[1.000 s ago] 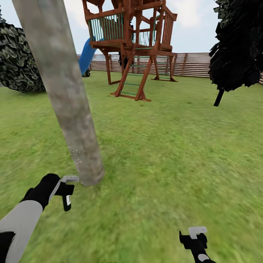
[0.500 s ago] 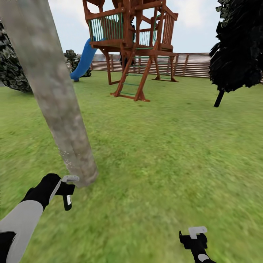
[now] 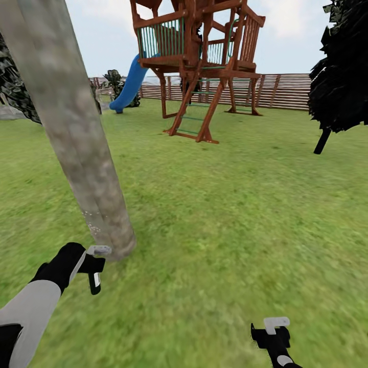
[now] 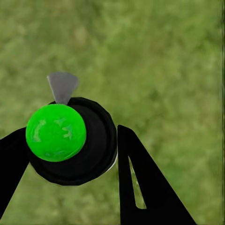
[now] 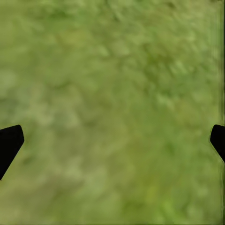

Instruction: In the garden, pick up the pesticide atomizer on the floor and spray pesticide onto both trees until each tree trunk is fully covered.

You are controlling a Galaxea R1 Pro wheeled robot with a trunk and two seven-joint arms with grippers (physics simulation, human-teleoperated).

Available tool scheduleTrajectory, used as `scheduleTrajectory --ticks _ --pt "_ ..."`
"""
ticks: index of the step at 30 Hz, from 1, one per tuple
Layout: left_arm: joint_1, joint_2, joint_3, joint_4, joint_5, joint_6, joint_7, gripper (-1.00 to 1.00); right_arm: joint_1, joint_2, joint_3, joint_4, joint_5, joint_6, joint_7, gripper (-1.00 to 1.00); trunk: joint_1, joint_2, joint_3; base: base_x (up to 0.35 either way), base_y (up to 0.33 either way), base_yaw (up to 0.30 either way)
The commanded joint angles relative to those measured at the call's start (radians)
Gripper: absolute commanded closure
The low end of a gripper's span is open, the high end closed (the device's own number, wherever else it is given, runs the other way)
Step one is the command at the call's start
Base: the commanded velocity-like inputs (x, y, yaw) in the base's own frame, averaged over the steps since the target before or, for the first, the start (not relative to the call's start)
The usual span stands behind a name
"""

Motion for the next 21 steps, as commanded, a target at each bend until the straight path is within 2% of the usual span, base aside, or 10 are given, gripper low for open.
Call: scheduleTrajectory --ticks 1,6,14,21 --pt "0.0 -0.001 0.006 -0.002 -0.01 0.004 -0.009 1.0 0.0 0.0 0.009 0.0 -0.01 -0.002 -0.001 -1.0 0.0 0.0 -0.001 0.133 -0.255 0.0" --pt "0.0 -0.001 0.007 -0.002 -0.01 0.004 -0.008 1.0 0.0 0.0 0.009 0.0 -0.01 -0.002 -0.001 -1.0 0.0 0.0 -0.001 0.038 -0.268 0.047" --pt "0.0 -0.001 0.008 -0.002 -0.01 0.006 -0.008 1.0 0.0 0.0 0.009 0.0 -0.01 -0.002 -0.001 -1.0 0.0 0.0 -0.001 0.016 -0.273 0.264" --pt "-0.005 -0.002 0.007 -0.004 -0.009 0.01 -0.01 1.0 0.0 0.005 0.009 -0.004 -0.013 -0.002 -0.003 -1.0 0.0 0.0 -0.002 0.173 -0.244 0.267"
